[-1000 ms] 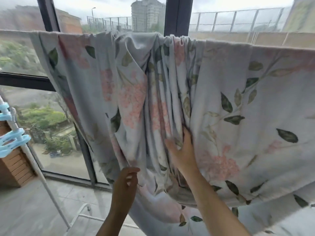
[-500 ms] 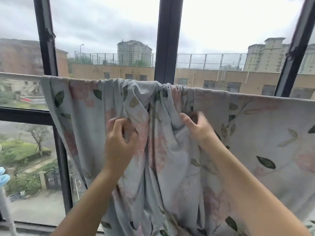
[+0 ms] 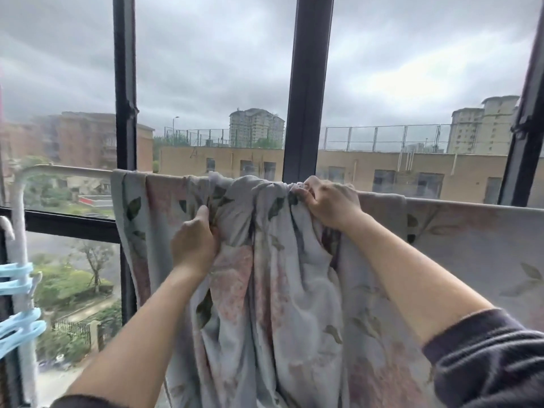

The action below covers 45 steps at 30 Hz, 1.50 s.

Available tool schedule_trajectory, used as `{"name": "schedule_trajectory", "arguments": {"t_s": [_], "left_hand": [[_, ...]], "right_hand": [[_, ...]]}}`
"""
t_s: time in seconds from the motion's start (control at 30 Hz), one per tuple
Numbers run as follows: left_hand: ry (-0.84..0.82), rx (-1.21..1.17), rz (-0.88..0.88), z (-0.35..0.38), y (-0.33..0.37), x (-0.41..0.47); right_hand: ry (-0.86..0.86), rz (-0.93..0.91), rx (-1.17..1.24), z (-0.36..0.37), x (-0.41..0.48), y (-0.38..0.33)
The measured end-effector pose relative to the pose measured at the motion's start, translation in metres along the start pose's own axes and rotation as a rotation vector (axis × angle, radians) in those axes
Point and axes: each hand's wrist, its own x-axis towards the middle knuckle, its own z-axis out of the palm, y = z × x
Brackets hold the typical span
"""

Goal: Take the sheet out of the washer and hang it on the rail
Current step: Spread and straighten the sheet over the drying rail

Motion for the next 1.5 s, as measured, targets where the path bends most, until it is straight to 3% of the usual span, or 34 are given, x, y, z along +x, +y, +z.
{"name": "schedule_trajectory", "arguments": {"t_s": [0.17,0.27,0.33,0.4,0.47,0.6,0.77,0.87,1.03,1.27,1.33,1.4,1.43,1.5], "left_hand": [[-0.227,0.165,-0.106,0.031,-0.04,-0.065],[-0.471,0.28,-0.219,0.042,-0.046,-0.096],[-0.643,0.34,-0.245,0.036,-0.038,-0.098],[-0.707,0.331,-0.245,0.023,-0.023,-0.08],[-0.584,0.2,-0.281,0.003,-0.002,-0.048],[-0.002,-0.01,-0.164,-0.032,0.038,0.018],[-0.025,0.297,0.107,-0.034,0.044,0.06],[-0.01,0.334,0.061,-0.038,0.003,0.055],[-0.49,0.516,-0.194,-0.032,-0.035,0.034],[-1.335,0.815,-0.211,-0.038,-0.008,0.016],[-1.482,0.77,-0.265,-0.031,-0.015,0.011],[-1.427,0.596,-0.251,-0.032,-0.011,0.025],[-1.271,0.497,-0.209,-0.038,-0.003,0.035],[-0.713,0.353,-0.062,-0.054,0.015,0.062]], "right_hand": [[0.073,-0.005,-0.01,0.006,-0.002,0.004],[0.094,-0.018,-0.041,0.007,-0.003,0.006],[0.091,-0.03,-0.054,0.007,-0.004,0.005],[0.098,-0.044,-0.053,0.008,-0.004,0.004],[0.106,-0.046,-0.048,0.008,-0.005,0.003],[0.113,-0.04,-0.051,0.01,-0.005,0.003],[0.11,-0.046,-0.059,0.011,-0.003,0.007],[0.123,-0.037,-0.066,0.014,0.0,0.01],[0.135,-0.033,-0.075,0.02,0.008,-0.007],[0.126,0.032,-0.059,0.019,0.009,-0.018],[0.132,0.034,-0.071,0.017,0.007,-0.012],[0.116,0.032,-0.079,0.015,0.007,-0.008],[0.107,0.032,-0.079,0.014,0.008,-0.007],[0.09,0.036,-0.068,0.011,0.009,-0.009]]}}
